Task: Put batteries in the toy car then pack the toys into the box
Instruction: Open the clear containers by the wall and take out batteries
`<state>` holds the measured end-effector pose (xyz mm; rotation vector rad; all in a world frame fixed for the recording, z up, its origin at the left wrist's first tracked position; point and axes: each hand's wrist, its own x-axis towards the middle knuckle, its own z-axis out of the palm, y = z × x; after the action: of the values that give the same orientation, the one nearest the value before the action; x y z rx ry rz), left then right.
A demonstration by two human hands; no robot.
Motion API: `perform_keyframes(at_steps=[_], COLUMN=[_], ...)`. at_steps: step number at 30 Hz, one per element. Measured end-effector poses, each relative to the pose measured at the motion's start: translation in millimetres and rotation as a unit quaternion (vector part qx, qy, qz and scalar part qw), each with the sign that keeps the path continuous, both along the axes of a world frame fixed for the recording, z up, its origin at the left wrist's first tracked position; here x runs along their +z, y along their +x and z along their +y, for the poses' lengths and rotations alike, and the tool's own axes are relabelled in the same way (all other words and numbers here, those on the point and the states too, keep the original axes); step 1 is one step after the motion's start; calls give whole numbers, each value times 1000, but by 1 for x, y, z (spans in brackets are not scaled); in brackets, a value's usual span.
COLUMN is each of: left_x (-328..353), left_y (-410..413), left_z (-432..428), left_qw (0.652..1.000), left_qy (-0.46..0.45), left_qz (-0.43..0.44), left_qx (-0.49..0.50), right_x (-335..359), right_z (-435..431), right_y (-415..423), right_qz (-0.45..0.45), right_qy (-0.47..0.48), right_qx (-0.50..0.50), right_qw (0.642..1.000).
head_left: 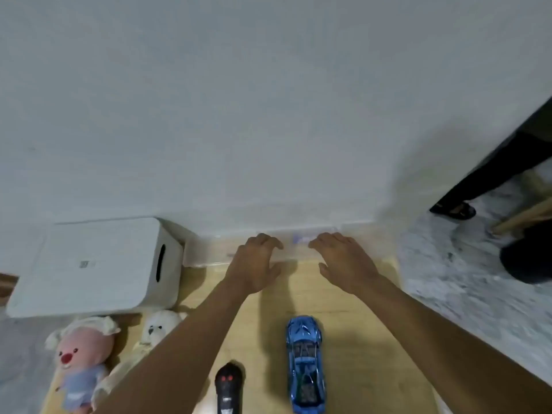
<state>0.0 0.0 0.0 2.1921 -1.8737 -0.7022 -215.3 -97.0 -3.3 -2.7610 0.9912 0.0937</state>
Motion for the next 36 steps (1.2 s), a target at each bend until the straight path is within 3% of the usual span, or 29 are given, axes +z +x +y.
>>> perform_keyframes(at_steps=[5, 9, 23, 31, 36], left_x=[-18, -23, -22, -38, -39], left_y=[-6, -4, -1, -4, -11], left_z=[-14, -21, -16, -8, -10], left_qw=[989, 969, 955, 964, 967], left_qy=[-7, -52, -109, -112, -93], left_qz=[-145, -226, -230, -235, -237], left_qx=[-43, -82, -155, -61, 6], right_x=[-23, -32, -36, -15, 12], right_z=[-11, -17, -18, -29, -46], right_y=[9, 12, 7, 8, 5], right_qz=[63, 38, 21, 40, -53], right_qy=[-74, -126, -80, -33, 56], right_qx=[8, 21, 43, 50, 3], right_qw=[995, 991, 996, 997, 997])
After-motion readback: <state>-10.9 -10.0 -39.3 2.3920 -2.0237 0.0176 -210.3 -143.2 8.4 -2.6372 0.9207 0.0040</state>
